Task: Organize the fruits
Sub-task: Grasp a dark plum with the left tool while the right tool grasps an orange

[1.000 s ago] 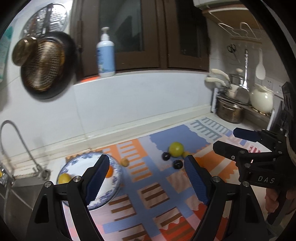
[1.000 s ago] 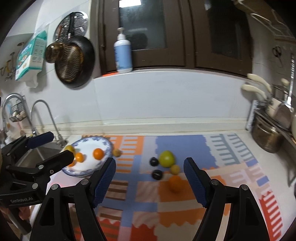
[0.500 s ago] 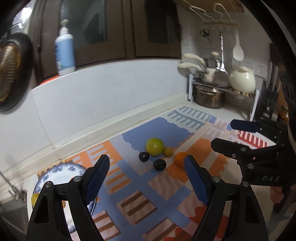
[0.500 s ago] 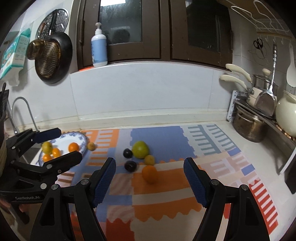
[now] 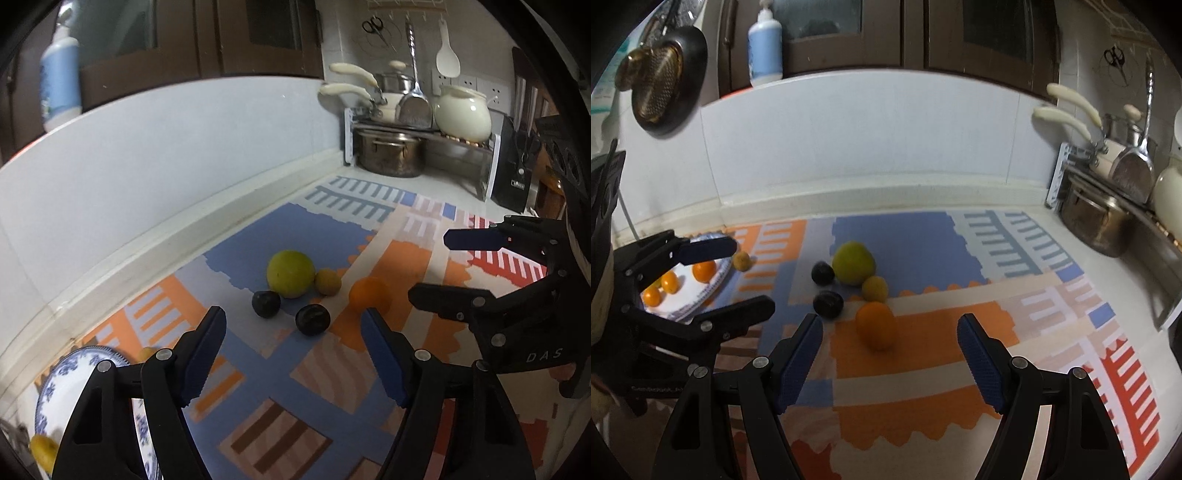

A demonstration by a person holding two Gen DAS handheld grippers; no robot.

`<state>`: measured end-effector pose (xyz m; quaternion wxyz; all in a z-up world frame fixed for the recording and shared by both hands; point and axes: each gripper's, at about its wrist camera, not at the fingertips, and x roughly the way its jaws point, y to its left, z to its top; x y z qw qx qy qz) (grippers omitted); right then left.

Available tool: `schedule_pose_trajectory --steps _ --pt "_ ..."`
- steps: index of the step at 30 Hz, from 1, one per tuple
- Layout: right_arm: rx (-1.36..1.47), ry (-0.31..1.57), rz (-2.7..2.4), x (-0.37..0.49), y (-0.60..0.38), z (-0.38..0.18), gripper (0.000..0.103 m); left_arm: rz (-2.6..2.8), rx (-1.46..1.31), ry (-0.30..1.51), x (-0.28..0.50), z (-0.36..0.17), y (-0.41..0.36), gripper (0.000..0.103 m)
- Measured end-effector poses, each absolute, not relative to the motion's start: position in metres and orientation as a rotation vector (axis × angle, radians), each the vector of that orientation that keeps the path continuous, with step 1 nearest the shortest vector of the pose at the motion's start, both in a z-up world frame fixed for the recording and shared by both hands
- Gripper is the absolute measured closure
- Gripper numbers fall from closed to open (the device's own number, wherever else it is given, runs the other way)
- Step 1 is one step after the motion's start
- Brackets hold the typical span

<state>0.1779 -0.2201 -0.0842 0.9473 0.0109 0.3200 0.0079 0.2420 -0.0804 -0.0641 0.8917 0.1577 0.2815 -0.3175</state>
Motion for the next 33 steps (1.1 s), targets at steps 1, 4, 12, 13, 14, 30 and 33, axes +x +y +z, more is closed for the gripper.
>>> schedule_pose_trajectory --steps 1,4,12,13,14,30,33 --pt "0.025 0.664 0.015 0.181 -0.221 -0.088 0.027 -0.672 0.331 0.594 0.246 -0.067 -0.082 0.029" --pt "0.037 0.700 0.017 0.190 -0.223 -0.098 0.028 -0.700 0.334 0.626 0.257 -0.075 -0.087 0.030" --pt "0.046 0.755 0.027 0.207 -0.225 -0.116 0.037 -0.740 0.350 0.702 0.279 -0.098 -0.099 0.040" --pt "0.042 0.763 0.029 0.209 -0.225 -0.118 0.037 -0.750 0.347 0.714 0.281 -0.101 -0.099 0.041" --pt "0.043 0.770 0.033 0.211 -0.224 -0.120 0.037 -0.759 0.349 0.728 0.283 -0.104 -0.101 0.042" --pt "0.084 0.808 0.123 0.233 -0.225 -0.135 0.060 -0.798 0.319 0.826 0.304 -0.115 -0.117 0.070" --pt "0.107 0.809 0.142 0.234 -0.226 -0.136 0.066 -0.790 0.313 0.827 0.304 -0.114 -0.117 0.073"
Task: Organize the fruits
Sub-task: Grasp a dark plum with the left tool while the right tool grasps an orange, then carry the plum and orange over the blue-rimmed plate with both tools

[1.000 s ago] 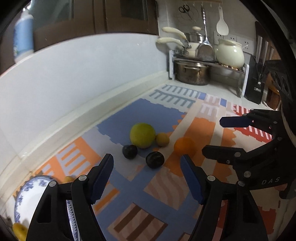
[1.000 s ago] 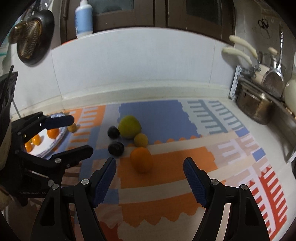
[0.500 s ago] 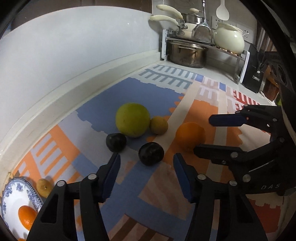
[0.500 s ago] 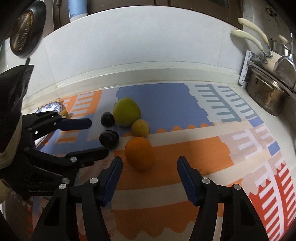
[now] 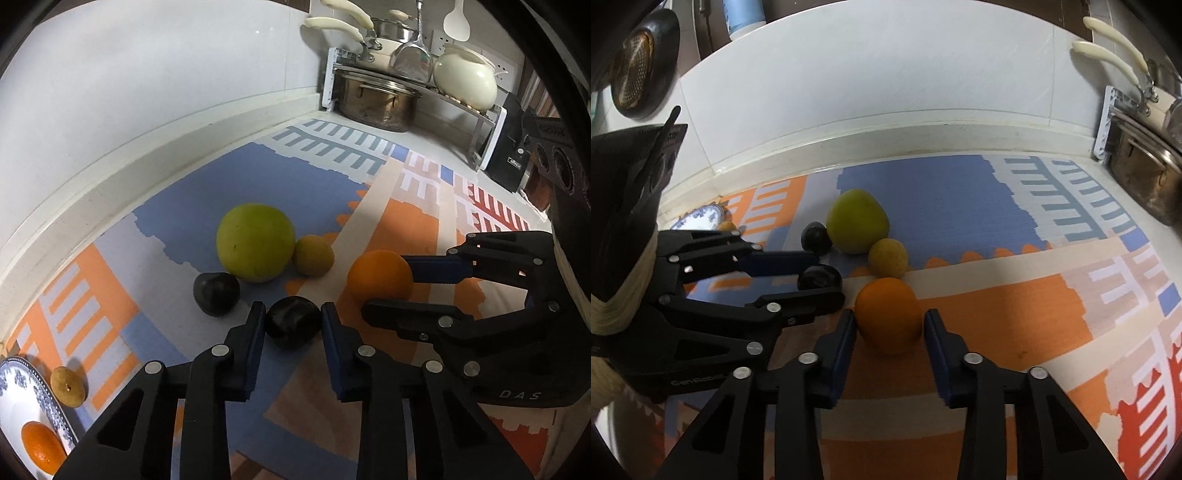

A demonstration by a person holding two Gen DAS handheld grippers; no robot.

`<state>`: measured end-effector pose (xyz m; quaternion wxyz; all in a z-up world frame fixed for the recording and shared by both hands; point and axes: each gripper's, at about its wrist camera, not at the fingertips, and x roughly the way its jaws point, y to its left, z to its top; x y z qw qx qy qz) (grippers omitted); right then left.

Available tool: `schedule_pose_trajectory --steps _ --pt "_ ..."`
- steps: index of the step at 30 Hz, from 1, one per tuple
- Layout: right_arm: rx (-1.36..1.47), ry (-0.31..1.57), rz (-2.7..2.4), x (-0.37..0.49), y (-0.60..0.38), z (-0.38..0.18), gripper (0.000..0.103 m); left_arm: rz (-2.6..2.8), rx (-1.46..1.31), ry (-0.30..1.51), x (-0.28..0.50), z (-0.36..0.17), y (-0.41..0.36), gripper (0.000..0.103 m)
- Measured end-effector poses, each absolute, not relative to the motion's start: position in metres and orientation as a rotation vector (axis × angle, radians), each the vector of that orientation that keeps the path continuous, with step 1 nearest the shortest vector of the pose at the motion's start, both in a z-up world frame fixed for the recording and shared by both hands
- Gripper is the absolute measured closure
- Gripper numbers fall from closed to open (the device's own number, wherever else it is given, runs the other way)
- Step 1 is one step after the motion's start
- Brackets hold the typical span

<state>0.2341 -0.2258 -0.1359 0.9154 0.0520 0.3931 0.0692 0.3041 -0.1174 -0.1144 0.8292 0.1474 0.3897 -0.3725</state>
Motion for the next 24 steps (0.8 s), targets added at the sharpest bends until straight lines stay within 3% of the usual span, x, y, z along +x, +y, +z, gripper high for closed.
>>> schedule_pose_trajectory --steps 24 --pt "0.107 0.716 0.235 0.220 -0.204 -0.092 0.066 -0.553 0.183 0.687 0.266 -0.054 -0.062 0.073"
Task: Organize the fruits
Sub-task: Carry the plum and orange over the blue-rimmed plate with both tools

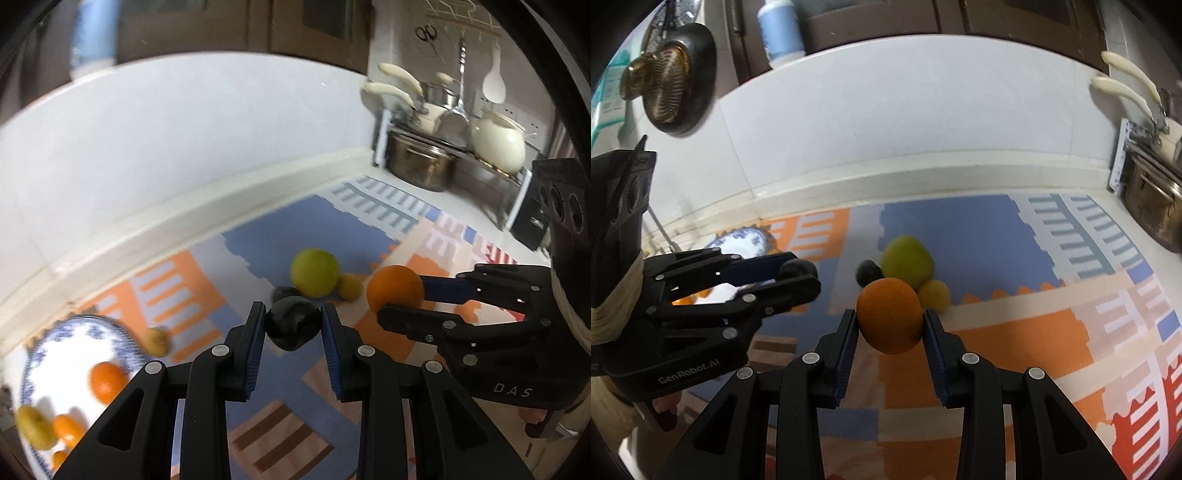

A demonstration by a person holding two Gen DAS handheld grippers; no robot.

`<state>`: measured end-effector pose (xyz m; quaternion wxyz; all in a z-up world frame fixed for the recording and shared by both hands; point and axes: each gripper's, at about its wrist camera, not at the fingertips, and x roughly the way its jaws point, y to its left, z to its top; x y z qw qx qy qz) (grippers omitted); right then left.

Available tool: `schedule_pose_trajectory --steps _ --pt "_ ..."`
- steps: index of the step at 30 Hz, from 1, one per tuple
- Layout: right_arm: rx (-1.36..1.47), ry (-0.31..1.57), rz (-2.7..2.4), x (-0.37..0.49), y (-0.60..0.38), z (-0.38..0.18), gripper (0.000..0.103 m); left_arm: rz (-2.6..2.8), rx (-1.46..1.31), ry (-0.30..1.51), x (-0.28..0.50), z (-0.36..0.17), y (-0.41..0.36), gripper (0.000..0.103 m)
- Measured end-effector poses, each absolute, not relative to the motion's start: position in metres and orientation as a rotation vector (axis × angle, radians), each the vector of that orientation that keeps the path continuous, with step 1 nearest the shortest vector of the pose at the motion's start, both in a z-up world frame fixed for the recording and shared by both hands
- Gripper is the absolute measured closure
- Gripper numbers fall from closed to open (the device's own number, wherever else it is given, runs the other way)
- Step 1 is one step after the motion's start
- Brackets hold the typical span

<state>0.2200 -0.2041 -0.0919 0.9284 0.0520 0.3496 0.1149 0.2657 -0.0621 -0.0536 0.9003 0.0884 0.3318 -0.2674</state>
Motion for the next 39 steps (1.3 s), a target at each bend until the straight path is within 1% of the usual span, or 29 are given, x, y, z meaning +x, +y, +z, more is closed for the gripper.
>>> schedule_pose_trajectory --steps 9,24,39 --pt "0.073 0.647 0.308 0.209 -0.182 -0.063 0.066 -0.451 0.123 0.631 0.245 -0.029 -0.034 0.073" --pt "0.017 0.554 0.465 0.207 -0.131 -0.030 0.066 -0.281 0.031 0.544 0.219 0.000 0.028 0.073" --pt "-0.027 0.508 0.609 0.233 -0.069 -0.008 0.066 -0.118 -0.017 0.525 0.222 0.002 0.091 0.073"
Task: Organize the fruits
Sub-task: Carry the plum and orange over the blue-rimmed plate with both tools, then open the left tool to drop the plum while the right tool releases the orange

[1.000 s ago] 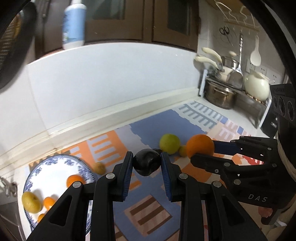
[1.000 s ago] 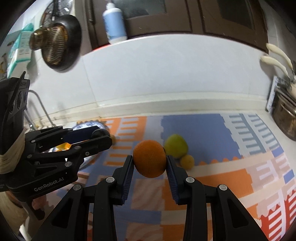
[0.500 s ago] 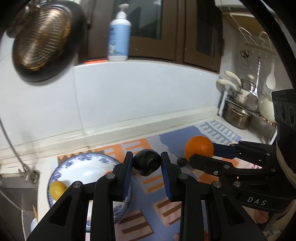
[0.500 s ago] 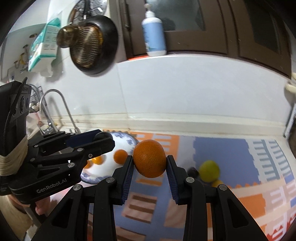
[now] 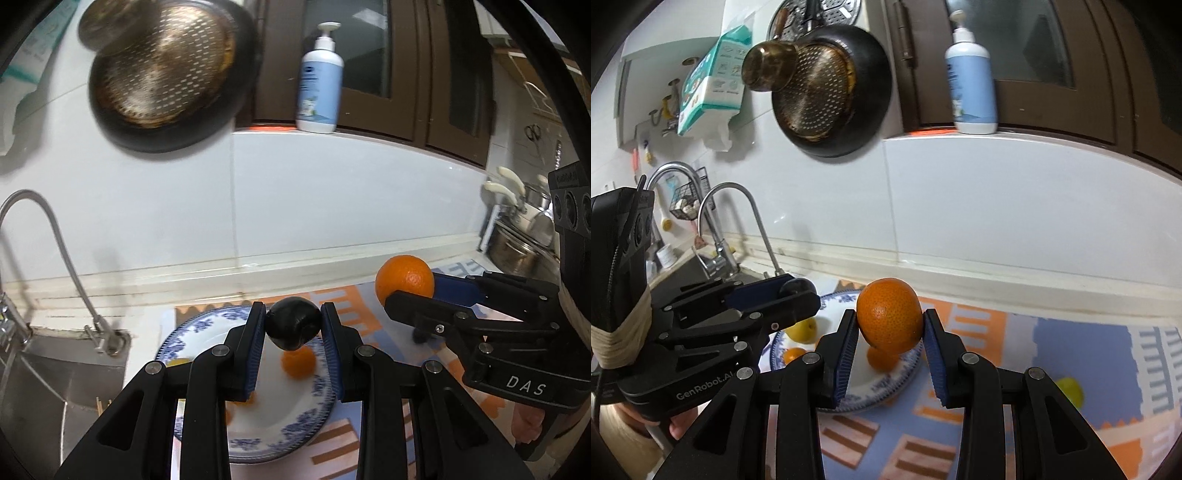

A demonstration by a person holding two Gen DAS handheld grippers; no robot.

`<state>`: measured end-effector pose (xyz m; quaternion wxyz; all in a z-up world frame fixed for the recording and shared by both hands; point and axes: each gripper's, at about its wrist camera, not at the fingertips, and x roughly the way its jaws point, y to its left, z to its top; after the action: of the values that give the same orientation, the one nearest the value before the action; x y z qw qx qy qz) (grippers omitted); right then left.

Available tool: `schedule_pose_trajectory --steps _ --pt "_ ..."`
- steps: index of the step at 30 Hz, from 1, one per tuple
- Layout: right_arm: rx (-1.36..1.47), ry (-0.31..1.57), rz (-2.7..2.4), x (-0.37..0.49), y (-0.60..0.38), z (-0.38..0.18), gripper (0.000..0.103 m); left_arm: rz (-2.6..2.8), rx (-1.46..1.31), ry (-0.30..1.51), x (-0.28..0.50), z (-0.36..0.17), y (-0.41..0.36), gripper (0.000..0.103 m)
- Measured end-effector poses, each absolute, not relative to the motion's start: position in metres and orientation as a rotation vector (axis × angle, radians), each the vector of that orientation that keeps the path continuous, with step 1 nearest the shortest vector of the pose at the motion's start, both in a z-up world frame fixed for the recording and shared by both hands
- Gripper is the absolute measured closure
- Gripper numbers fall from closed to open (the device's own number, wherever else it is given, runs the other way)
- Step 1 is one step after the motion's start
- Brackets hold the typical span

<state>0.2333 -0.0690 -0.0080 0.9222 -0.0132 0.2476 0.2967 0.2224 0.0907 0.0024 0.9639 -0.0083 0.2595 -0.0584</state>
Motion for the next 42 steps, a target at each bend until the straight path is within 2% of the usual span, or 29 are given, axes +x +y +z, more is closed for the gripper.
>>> schedule_pose_trajectory --steps 18,42 --pt "-0.085 0.642 0.688 0.294 -0.001 -0.041 0.066 -0.024 -0.066 0.635 0.266 -0.033 0.148 0.073" --pt "-0.071 0.864 0.708 0.363 0.030 -0.101 0.066 -0.025 -0.053 0.836 0.329 -0.090 0.169 0.073"
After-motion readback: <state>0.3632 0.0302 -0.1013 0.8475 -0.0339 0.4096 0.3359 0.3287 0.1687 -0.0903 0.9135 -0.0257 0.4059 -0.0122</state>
